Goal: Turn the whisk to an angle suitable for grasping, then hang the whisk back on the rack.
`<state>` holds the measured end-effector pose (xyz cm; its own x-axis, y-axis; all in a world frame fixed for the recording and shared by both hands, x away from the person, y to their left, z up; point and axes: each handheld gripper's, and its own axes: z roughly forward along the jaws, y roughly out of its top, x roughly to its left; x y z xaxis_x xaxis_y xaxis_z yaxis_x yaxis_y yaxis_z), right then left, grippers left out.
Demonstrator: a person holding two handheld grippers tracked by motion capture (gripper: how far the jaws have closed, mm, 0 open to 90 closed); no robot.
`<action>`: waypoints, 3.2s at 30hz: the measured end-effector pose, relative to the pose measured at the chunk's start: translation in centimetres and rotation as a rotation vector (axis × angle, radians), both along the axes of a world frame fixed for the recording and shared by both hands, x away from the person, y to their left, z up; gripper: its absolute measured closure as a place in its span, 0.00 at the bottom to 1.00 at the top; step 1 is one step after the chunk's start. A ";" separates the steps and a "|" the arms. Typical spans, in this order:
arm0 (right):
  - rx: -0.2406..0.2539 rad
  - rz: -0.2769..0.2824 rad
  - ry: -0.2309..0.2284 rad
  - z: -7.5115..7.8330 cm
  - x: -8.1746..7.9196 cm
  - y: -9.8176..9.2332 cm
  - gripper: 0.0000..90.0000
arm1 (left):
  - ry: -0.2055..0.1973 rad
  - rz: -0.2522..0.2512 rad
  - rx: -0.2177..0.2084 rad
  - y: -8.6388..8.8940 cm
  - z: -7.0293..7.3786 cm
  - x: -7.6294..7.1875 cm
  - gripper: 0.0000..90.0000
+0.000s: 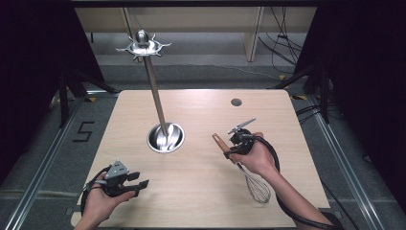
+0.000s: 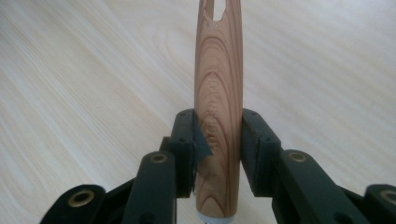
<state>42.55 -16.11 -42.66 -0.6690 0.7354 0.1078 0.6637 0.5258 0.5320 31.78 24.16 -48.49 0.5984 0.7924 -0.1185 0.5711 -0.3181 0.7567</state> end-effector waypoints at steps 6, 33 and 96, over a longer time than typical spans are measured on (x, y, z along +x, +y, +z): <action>0.140 0.015 -0.202 0.6 -1.4 -1.4 0.77 | -0.008 0.002 -0.006 0.0 0.0 0.0 0.54; 0.317 -0.008 -0.515 4.6 -2.3 -2.8 0.79 | -0.020 0.012 -0.030 0.0 -0.1 0.0 0.54; 0.509 0.089 -0.642 10.6 -1.5 2.8 0.79 | -0.029 0.002 -0.018 0.2 0.2 0.0 0.54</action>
<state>41.06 -13.36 -32.02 -0.7672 0.6413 -0.0094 0.1170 0.1543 0.9811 31.83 24.41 -48.29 0.6003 0.7914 -0.1155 0.5496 -0.3033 0.7784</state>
